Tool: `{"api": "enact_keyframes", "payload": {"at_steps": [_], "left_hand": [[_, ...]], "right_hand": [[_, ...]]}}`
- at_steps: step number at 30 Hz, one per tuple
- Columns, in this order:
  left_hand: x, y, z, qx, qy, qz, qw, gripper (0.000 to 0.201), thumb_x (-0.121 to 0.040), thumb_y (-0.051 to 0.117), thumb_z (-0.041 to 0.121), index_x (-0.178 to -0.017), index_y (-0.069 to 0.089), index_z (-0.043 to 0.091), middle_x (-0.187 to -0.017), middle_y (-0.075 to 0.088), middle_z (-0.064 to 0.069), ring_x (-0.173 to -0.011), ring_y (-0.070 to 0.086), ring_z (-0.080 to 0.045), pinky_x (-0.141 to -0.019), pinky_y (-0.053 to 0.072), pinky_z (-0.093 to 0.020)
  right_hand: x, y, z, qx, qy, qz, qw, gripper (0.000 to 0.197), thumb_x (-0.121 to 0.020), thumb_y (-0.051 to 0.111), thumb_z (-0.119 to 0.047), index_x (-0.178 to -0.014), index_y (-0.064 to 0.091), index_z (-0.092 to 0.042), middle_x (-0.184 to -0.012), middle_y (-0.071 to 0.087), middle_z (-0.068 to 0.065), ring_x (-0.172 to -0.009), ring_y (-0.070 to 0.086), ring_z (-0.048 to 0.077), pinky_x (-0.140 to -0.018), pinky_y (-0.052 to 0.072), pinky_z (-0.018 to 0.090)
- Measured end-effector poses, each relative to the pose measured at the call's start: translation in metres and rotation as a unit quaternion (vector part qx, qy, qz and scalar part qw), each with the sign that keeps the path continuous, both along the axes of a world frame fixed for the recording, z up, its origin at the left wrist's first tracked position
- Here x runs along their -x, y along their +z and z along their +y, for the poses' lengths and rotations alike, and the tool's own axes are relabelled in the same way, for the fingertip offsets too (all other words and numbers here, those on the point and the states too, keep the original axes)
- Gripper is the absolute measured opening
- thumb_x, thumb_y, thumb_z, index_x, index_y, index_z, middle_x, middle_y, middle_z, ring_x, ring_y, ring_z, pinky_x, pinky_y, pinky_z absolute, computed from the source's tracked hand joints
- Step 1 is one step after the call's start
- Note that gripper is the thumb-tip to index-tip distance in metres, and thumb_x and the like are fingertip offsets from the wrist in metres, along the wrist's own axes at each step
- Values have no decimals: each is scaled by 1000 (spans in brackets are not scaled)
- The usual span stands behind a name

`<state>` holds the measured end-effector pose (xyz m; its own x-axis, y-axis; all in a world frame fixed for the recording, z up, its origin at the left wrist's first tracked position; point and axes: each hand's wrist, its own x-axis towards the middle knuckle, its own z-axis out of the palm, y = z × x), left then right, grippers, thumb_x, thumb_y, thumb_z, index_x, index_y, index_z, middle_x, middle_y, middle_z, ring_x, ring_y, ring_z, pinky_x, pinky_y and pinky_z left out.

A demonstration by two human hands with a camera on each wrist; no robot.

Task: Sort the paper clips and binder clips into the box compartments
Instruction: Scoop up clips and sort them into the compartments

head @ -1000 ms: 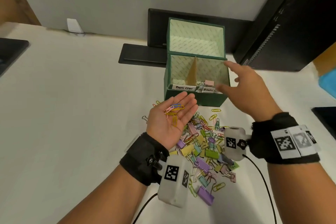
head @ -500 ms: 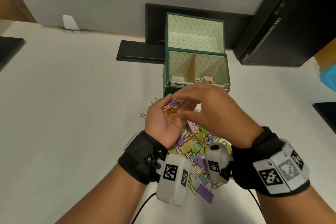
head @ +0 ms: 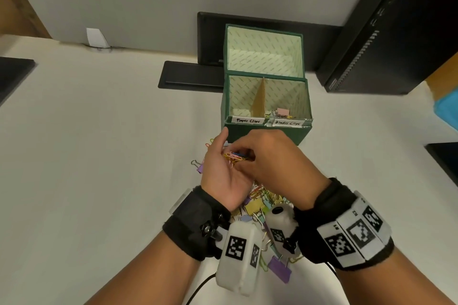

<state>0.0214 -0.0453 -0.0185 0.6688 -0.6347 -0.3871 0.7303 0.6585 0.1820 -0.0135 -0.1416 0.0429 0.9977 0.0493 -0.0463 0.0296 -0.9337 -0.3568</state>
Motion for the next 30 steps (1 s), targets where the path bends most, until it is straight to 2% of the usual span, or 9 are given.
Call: {"api": "enact_keyframes", "payload": {"at_steps": [4,9,11,14,17,20,25,28,30], "left_hand": [[-3,0,2,-17,-27,-28,999,62,-95,42,52,-127,59,1,-127,62,-16,-123,56,-29,-111,35,-43],[-3,-1,2,-26,-28,-35,999,64,-96,40,53,-124,60,0,-124,64,-20,-121,58,-31,-111,35,-45],[-3,1,3,-25,-26,-34,999,62,-96,40,52,-120,63,0,-119,66,-20,-112,64,-30,-102,45,-41],[-4,0,3,-20,-22,-30,999,60,-97,40,50,-113,66,-2,-110,69,-21,-94,71,-27,-74,58,-33],[-4,0,2,-4,-18,-30,999,59,-98,40,47,-112,65,-4,-102,71,-21,-89,72,-28,-69,59,-33],[-3,0,2,9,-8,-30,999,54,-98,40,44,-112,61,-4,-96,71,-19,-86,72,-26,-75,60,-33],[-3,-1,3,-7,4,-33,999,54,-97,46,42,-110,68,-5,-116,66,-22,-101,68,-32,-85,57,-42],[-4,1,2,-16,-5,-30,999,58,-97,44,43,-114,63,-9,-116,65,-28,-105,67,-36,-90,53,-45],[-3,3,2,-16,-9,-29,999,58,-98,44,43,-116,61,-9,-116,65,-28,-104,67,-36,-89,54,-45]], "right_hand": [[3,-2,2,-23,14,-10,1000,38,-82,68,-17,-114,72,-38,-111,72,-8,-104,62,17,-86,52,37],[3,-3,6,-8,15,-1,1000,39,-85,66,-17,-118,69,-38,-100,73,6,-93,59,26,-77,52,39],[4,0,5,-29,9,-10,999,35,-86,67,-19,-116,72,-36,-100,74,3,-92,61,23,-79,52,37],[6,3,2,-60,2,-17,998,28,-87,70,-20,-110,75,-33,-100,75,-3,-94,63,16,-84,52,35],[6,3,-1,-89,-7,-27,996,24,-86,71,-19,-106,77,-31,-99,74,-8,-92,65,9,-86,51,32],[5,5,-5,-163,-22,-29,986,22,-85,73,-18,-105,78,-28,-97,76,-10,-88,68,1,-85,54,27],[-11,28,-17,-266,-83,-76,957,20,-83,77,-13,-102,78,-18,-86,75,-11,-79,70,-2,-74,55,14],[-34,45,-24,-236,-114,-165,951,20,-83,76,-14,-103,77,-16,-88,74,-11,-80,69,-4,-73,53,9],[-49,47,-27,-170,-128,-190,958,15,-86,74,-17,-100,78,-19,-90,76,-8,-83,70,2,-77,56,17]]}}
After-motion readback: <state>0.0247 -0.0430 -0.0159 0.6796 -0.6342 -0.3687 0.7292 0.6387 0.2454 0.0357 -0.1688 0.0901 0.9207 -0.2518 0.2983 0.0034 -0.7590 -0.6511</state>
